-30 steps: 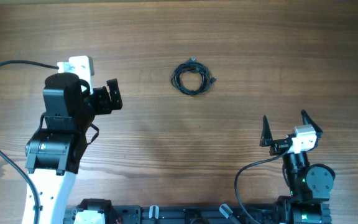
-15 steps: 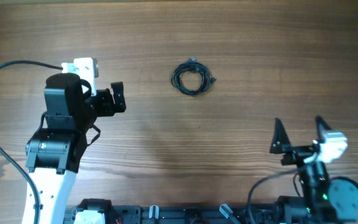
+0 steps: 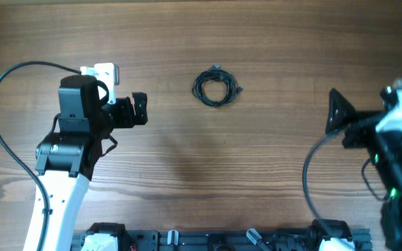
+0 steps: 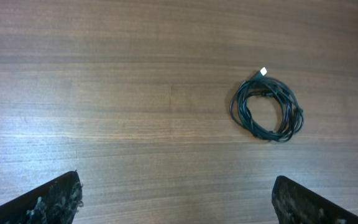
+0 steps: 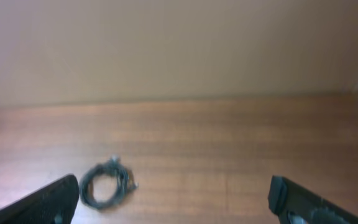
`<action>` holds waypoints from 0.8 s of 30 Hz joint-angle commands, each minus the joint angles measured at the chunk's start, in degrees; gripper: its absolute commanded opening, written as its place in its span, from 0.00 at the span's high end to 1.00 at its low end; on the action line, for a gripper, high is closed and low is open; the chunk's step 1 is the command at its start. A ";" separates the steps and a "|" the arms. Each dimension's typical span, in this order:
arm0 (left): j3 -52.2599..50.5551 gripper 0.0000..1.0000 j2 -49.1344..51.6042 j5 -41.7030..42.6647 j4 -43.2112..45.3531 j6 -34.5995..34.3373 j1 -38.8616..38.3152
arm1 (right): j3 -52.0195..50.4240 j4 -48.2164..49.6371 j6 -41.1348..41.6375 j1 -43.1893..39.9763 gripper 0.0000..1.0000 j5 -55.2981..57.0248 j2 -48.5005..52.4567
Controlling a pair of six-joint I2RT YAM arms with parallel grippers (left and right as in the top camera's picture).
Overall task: Untangle cables
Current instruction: 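Raise the right arm and bring both grippers beside the black cable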
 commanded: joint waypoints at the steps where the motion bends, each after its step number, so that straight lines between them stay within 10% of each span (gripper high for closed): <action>1: -0.20 0.00 0.07 1.05 0.24 -0.52 -0.22 | 6.75 -3.23 -5.68 -0.28 0.00 -0.09 9.38; 14: -0.20 0.00 0.07 1.05 0.22 -0.55 -0.22 | 7.96 -0.79 -6.73 -0.28 0.03 -4.66 27.54; 16: -0.20 0.00 0.07 1.05 0.24 -0.55 -0.22 | 7.93 -0.33 -8.15 -0.28 0.46 -4.61 28.92; 18: -0.20 0.00 0.07 1.05 0.44 -0.52 -0.22 | 7.93 0.22 -8.11 -0.28 0.00 -4.66 30.01; 20: -0.20 0.00 0.07 1.05 1.27 -0.52 -0.22 | 7.93 2.23 -8.17 -0.28 0.47 -3.34 30.73; 21: -0.20 0.00 0.07 1.05 2.12 -0.52 -0.22 | 7.93 3.65 -8.15 -0.28 0.38 -3.34 30.86; 22: -0.20 0.00 0.07 1.05 2.91 -0.52 -0.22 | 7.93 5.75 -8.13 -0.28 0.03 -3.34 30.88; 24: -0.20 0.00 0.07 1.05 4.66 -0.55 -0.22 | 7.93 11.52 -7.69 -0.28 0.00 -3.39 30.86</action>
